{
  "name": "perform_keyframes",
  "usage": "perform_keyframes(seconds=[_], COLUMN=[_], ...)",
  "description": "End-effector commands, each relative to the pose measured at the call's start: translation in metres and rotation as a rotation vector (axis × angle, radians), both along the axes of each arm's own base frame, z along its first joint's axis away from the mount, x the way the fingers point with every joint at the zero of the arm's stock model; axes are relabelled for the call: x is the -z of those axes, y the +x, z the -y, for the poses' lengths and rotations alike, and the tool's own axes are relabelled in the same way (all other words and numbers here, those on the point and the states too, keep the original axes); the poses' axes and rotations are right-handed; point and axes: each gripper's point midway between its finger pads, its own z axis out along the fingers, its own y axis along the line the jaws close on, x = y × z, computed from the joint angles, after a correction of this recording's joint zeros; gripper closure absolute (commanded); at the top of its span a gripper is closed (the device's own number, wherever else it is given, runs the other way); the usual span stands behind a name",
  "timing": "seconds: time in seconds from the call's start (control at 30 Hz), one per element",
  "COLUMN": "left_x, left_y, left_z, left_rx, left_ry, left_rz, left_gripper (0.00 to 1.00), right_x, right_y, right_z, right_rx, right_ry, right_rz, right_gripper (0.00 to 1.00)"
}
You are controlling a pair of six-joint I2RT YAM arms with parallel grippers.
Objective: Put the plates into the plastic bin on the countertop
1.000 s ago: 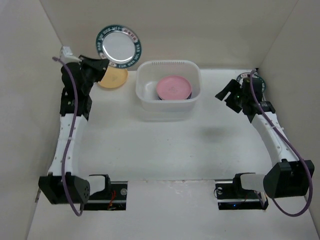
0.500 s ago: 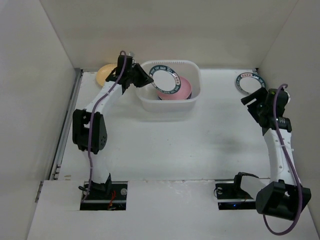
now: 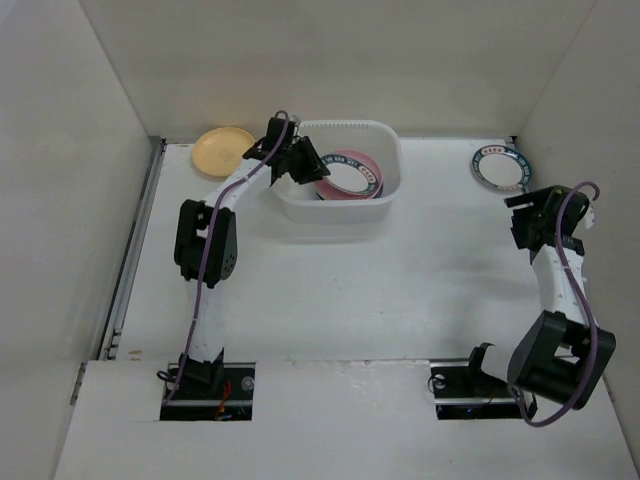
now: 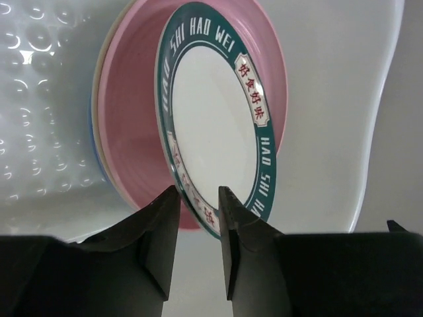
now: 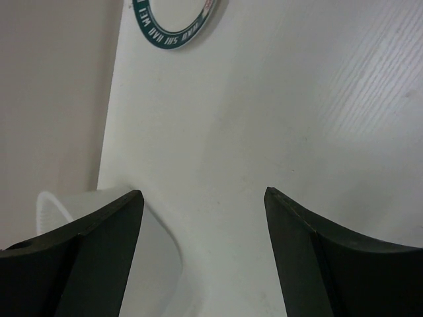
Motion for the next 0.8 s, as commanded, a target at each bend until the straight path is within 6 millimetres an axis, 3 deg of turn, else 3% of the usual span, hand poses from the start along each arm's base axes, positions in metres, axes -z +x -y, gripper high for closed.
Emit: perform_keyframes(seconds=[0.0,0.03,0.17,0.23,0.4,0.53,0.77], left_x=[-0.019,-0.021,-0.053,-0.074,-0.139,-0.183,-0.212], left_y=[0.009,0.009,0.005,0.002,-0.016,-0.038,-0.076], left_z=[-0.007,-0.009,-0.014,-0.018,-0.043,-0.079,-0.154], left_rx=[0.008,0.007,0.002,-0.007,-0.060,-0.137,-0.293], left_ry=[0.024,0.036,0.068,0.070,0.057,0.046,0.049], left_rz=[0.062,0.068,0.145,0.183,0.297,0.380,0.427], left_gripper=[0.67,0.60,0.10,0.00,0.00,0.00,0.00], right_x=[-0.004,0.002,0.024,0.033,0.051,0.053,0.080], right_y=[0.032,0.038,0.064,0.076,0.110,0.139,0.176], right_z=[0.013,0.016,0.028,0.034,0.046,0.057,0.062], right_rx=[0.056,0.067,0.104,0.125,0.161,0.174,0.202], right_ry=[0.093,0.118,0.204,0.235,0.308,0.328,0.420], right_rz=[0.131,0.132,0.134,0.137,0.137,0.148,0.117], right_gripper=[0.21,0.21,0.22,0.22,0.24,0.24,0.26])
